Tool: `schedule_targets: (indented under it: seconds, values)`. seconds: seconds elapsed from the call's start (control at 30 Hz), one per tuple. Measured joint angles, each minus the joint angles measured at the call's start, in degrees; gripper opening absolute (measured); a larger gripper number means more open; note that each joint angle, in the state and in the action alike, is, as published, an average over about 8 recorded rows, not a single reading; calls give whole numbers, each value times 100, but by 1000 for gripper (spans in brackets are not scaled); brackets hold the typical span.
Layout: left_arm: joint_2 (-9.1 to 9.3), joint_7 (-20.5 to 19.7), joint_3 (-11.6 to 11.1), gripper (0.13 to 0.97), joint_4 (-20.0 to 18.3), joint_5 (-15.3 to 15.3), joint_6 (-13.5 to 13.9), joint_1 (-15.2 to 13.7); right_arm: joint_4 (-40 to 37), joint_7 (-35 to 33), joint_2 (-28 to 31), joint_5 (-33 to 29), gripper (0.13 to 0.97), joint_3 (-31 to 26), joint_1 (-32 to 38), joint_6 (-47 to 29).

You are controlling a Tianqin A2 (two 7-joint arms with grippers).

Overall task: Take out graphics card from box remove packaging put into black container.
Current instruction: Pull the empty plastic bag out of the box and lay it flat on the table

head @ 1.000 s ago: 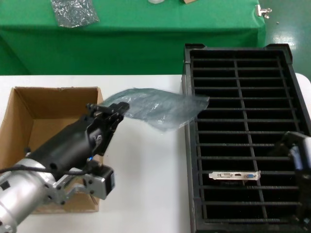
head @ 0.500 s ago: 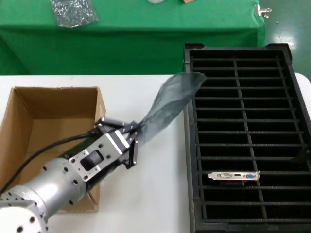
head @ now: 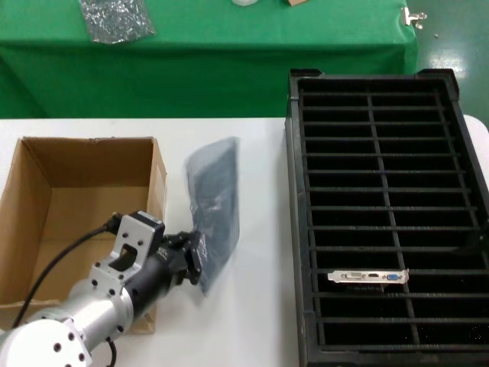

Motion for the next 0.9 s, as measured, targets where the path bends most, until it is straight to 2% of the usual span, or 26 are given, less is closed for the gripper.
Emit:
schedule_targets:
  seconds: [0.17,0.4,0.5,0.7,0.9]
  values:
    - [20,-159,32,139,303,-5,-47,-32,0,2,0,0,966,-13,10,4]
    - [14,-106,77,151,422,-47,-70,-72,0,3,2,1,966,-20,16,6]
    - [14,-103,78,155,425,-48,-71,-73,0,3,2,1,966,-21,16,6]
    - [-3,-112,90,213,366,-83,-59,-51,0,3,2,1,966,-21,16,6]
    - [-72,-105,105,233,52,-162,37,17,0,3,2,1,966,-20,16,6]
